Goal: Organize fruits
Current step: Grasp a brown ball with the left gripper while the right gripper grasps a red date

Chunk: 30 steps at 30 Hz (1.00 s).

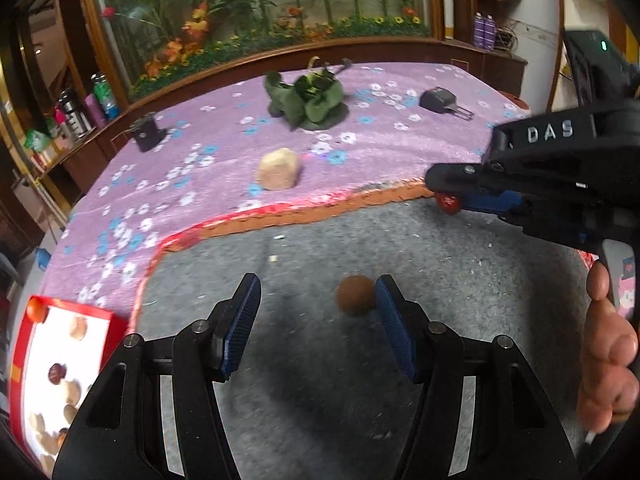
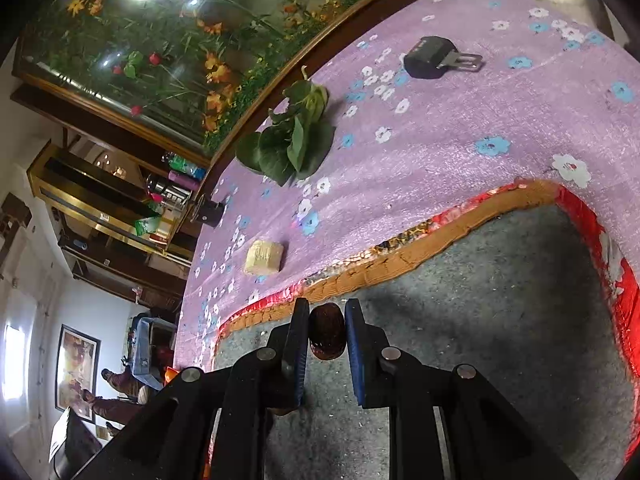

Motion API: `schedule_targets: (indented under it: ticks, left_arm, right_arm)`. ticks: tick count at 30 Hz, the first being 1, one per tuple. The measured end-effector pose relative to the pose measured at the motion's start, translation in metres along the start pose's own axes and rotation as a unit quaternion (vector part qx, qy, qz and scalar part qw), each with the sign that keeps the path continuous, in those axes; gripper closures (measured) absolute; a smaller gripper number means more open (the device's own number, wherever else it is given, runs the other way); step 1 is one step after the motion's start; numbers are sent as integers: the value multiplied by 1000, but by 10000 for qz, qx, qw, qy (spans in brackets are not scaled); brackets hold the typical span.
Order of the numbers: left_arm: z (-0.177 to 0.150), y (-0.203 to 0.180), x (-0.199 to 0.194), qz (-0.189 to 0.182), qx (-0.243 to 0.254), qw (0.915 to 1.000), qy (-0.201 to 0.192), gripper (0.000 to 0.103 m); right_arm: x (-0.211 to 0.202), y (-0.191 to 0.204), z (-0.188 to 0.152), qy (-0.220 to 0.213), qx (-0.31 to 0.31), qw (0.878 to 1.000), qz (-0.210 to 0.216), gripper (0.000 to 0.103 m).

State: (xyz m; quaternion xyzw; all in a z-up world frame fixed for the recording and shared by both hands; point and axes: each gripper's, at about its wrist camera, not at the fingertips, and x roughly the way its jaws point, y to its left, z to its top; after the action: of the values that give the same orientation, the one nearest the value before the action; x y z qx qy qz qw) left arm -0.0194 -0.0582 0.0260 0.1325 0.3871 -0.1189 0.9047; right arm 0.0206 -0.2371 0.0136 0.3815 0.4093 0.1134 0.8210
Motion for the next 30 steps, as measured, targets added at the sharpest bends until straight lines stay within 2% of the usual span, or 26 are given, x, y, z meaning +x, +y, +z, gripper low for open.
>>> schedule_targets:
  ticks: [4, 6, 7, 8, 9, 13, 17, 20, 23, 26, 30]
  left_arm:
    - [1, -6, 11, -98, 79, 9999, 91, 43]
    - [-1, -7, 18, -163, 46, 9997, 172, 53]
    - [-1, -7, 21, -217, 43, 9995, 228, 67]
    - [-2, -8, 23, -277, 28, 9993, 267, 76]
    - [-3, -8, 24, -354, -1, 9990, 260, 78]
    - [-3, -6, 20, -378, -46, 9991, 188, 79]
    - [-4, 4, 4, -227, -180, 9996, -1, 79]
    - [-7, 15, -24, -26, -286, 9991, -307, 79]
    - [-14, 28, -58, 240, -379, 9966, -690, 79]
    - [-24, 45, -91, 583, -453, 9922, -1005, 79]
    - [-34, 71, -125, 923, -656, 9854, -1274, 79]
  right_arm:
    - [-1, 0, 1, -46, 20, 9999, 121, 85]
    - [-2, 1, 1, -63, 5, 9999, 144, 85]
    - [-1, 1, 0, -60, -3, 9999, 148, 85]
    - [1, 2, 0, -44, -15, 9999, 146, 85]
    - [2, 2, 0, -27, -22, 9999, 137, 85]
    - [5, 3, -1, -5, -64, 9999, 135, 85]
    - [7, 8, -2, 76, -122, 9993, 354, 85]
    - [6, 14, -4, 98, -239, 9981, 554, 85]
    - [5, 23, -7, 73, -386, 9949, 928, 86]
    - [-7, 41, -14, -259, -850, 9883, 1240, 86]
    - [-31, 69, -33, -977, -1765, 9707, 1305, 86]
